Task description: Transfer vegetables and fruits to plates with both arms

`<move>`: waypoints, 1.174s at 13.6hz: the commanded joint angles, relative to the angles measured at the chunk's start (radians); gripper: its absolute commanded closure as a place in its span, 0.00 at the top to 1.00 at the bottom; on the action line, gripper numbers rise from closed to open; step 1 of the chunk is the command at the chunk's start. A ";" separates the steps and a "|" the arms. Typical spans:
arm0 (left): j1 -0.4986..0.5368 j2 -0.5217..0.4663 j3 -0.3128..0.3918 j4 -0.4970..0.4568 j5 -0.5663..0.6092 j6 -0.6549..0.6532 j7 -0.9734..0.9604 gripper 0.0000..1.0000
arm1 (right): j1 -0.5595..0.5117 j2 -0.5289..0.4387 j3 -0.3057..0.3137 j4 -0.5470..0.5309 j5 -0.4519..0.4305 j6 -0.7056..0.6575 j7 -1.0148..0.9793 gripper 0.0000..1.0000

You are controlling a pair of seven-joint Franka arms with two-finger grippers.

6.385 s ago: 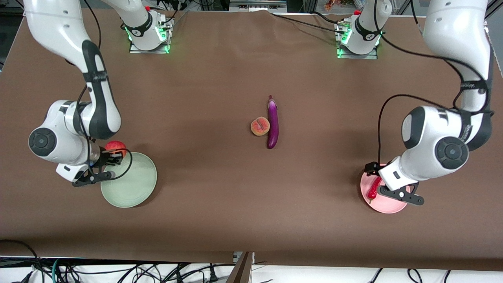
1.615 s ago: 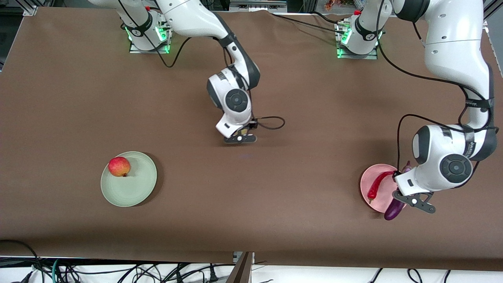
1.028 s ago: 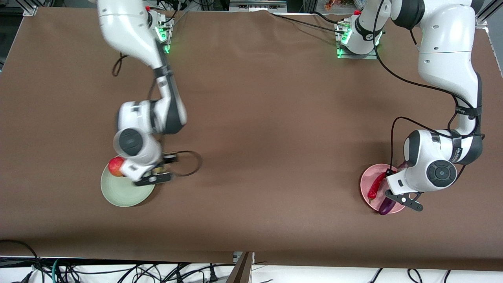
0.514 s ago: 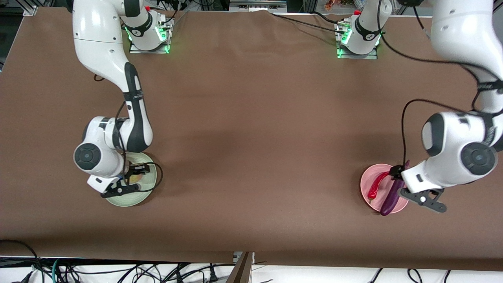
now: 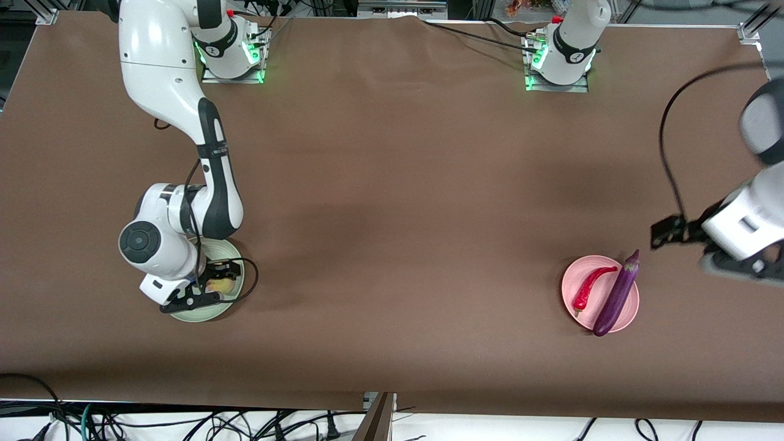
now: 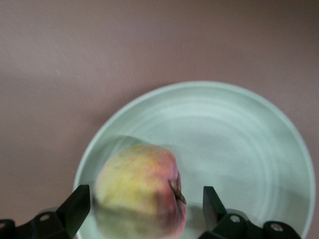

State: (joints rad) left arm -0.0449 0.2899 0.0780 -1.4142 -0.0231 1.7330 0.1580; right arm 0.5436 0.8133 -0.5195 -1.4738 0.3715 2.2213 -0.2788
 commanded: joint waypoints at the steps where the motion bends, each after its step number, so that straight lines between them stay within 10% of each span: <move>1: 0.134 -0.235 -0.171 -0.245 -0.006 -0.021 -0.131 1.00 | -0.007 -0.075 -0.037 0.081 0.017 -0.206 -0.011 1.00; 9: 0.134 -0.339 -0.172 -0.333 -0.005 0.020 -0.121 1.00 | -0.042 -0.317 -0.081 0.199 -0.071 -0.653 0.036 1.00; 14: 0.139 -0.327 -0.184 -0.313 0.025 -0.006 -0.123 1.00 | -0.440 -0.618 0.466 -0.015 -0.345 -0.669 0.214 1.00; 16: 0.135 -0.322 -0.184 -0.308 0.026 -0.017 -0.120 1.00 | -0.526 -0.689 0.542 -0.095 -0.345 -0.637 0.213 1.00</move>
State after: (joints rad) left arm 0.0772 -0.0294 -0.0893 -1.7333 -0.0172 1.7346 0.0314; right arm 0.1029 0.2380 -0.0654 -1.4263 0.0441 1.5343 -0.0787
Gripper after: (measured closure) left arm 0.000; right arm 0.000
